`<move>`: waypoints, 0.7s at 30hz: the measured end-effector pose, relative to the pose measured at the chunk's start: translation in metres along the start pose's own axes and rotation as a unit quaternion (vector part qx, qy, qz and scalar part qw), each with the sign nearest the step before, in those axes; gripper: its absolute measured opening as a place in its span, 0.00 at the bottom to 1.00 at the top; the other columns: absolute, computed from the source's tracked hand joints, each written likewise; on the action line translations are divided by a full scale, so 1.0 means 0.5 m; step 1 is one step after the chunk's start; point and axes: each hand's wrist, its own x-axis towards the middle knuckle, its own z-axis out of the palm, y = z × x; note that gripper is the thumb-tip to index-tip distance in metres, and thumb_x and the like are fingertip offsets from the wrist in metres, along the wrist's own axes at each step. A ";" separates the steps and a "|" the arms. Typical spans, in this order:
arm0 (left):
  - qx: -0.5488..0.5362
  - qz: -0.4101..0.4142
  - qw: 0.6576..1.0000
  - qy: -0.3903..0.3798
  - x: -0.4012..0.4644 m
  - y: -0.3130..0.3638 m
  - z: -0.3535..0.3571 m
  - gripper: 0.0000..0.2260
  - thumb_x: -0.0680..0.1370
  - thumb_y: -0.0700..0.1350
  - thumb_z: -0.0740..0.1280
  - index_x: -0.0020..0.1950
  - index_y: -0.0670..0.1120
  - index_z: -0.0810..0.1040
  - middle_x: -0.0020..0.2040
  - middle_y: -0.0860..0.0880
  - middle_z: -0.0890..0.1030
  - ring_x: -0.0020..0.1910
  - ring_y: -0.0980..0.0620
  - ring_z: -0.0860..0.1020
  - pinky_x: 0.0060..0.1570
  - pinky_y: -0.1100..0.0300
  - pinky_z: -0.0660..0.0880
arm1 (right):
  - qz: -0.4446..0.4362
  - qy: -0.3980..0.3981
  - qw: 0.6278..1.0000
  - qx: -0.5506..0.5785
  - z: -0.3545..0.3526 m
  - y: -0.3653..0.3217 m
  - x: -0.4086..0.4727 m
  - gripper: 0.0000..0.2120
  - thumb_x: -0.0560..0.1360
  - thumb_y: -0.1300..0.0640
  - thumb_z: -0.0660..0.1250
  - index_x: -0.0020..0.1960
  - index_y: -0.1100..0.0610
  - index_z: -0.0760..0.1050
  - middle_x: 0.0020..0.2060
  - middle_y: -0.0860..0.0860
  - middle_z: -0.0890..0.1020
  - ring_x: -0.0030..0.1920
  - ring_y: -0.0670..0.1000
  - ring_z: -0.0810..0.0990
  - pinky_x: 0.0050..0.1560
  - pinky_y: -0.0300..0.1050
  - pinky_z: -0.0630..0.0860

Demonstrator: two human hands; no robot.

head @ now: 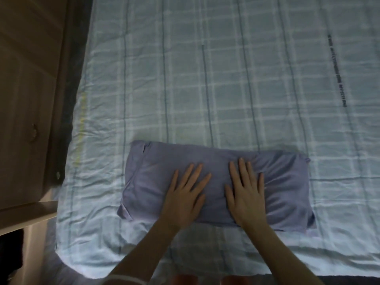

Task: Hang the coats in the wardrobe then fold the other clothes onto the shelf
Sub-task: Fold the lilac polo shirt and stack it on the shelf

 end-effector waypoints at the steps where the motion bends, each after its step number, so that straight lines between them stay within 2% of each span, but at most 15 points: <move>1: 0.005 -0.005 1.000 -0.012 -0.002 -0.004 0.010 0.25 0.82 0.53 0.52 0.79 0.54 0.54 0.80 0.49 0.50 0.79 0.48 0.49 0.72 0.38 0.55 | 0.003 -0.016 1.000 -0.006 0.009 0.007 0.000 0.28 0.80 0.45 0.50 0.78 0.53 0.57 0.77 0.53 0.57 0.77 0.55 0.56 0.73 0.65 0.54; 5: 0.002 -0.002 1.000 -0.020 -0.002 -0.008 0.013 0.25 0.82 0.53 0.53 0.79 0.54 0.55 0.80 0.49 0.51 0.79 0.48 0.48 0.73 0.39 0.54 | 0.016 0.007 1.000 -0.021 -0.024 0.026 0.016 0.29 0.79 0.45 0.51 0.77 0.56 0.60 0.76 0.53 0.61 0.75 0.52 0.61 0.74 0.63 0.52; 9: 0.000 -0.022 1.000 -0.008 -0.003 0.003 0.009 0.25 0.81 0.55 0.53 0.79 0.53 0.57 0.80 0.49 0.52 0.79 0.48 0.49 0.72 0.38 0.56 | 0.035 0.028 0.999 -0.018 -0.074 0.088 0.059 0.36 0.70 0.44 0.57 0.76 0.55 0.60 0.77 0.55 0.60 0.76 0.55 0.57 0.74 0.64 0.45; 11: -0.003 -0.044 0.999 0.009 -0.002 0.024 0.003 0.26 0.81 0.56 0.53 0.79 0.53 0.58 0.80 0.49 0.52 0.79 0.47 0.49 0.73 0.38 0.54 | 0.025 -0.014 0.999 -0.020 -0.103 0.137 0.088 0.37 0.68 0.41 0.60 0.74 0.53 0.63 0.76 0.55 0.60 0.76 0.57 0.57 0.72 0.65 0.47; 14: -0.013 -0.066 0.998 0.009 0.000 0.064 0.016 0.26 0.81 0.55 0.54 0.79 0.54 0.56 0.80 0.49 0.51 0.79 0.47 0.49 0.73 0.39 0.53 | -0.018 -0.073 0.997 -0.035 -0.144 0.190 0.131 0.33 0.64 0.38 0.67 0.65 0.52 0.73 0.70 0.56 0.69 0.68 0.62 0.69 0.69 0.65 0.59; 17: -0.024 -0.090 0.996 0.006 0.007 0.075 0.039 0.27 0.80 0.55 0.56 0.79 0.55 0.55 0.80 0.50 0.51 0.79 0.48 0.49 0.72 0.39 0.55 | -0.047 -0.117 0.991 -0.046 -0.188 0.201 0.176 0.25 0.64 0.38 0.72 0.55 0.51 0.77 0.61 0.53 0.73 0.59 0.59 0.73 0.60 0.54 0.70; 21: -0.036 -0.089 0.995 0.019 0.005 0.076 0.042 0.27 0.80 0.54 0.57 0.79 0.54 0.57 0.80 0.50 0.53 0.79 0.48 0.51 0.73 0.40 0.55 | -0.055 -0.235 0.970 -0.032 -0.218 0.192 0.214 0.22 0.64 0.40 0.76 0.52 0.50 0.77 0.51 0.51 0.74 0.48 0.53 0.75 0.47 0.44 0.70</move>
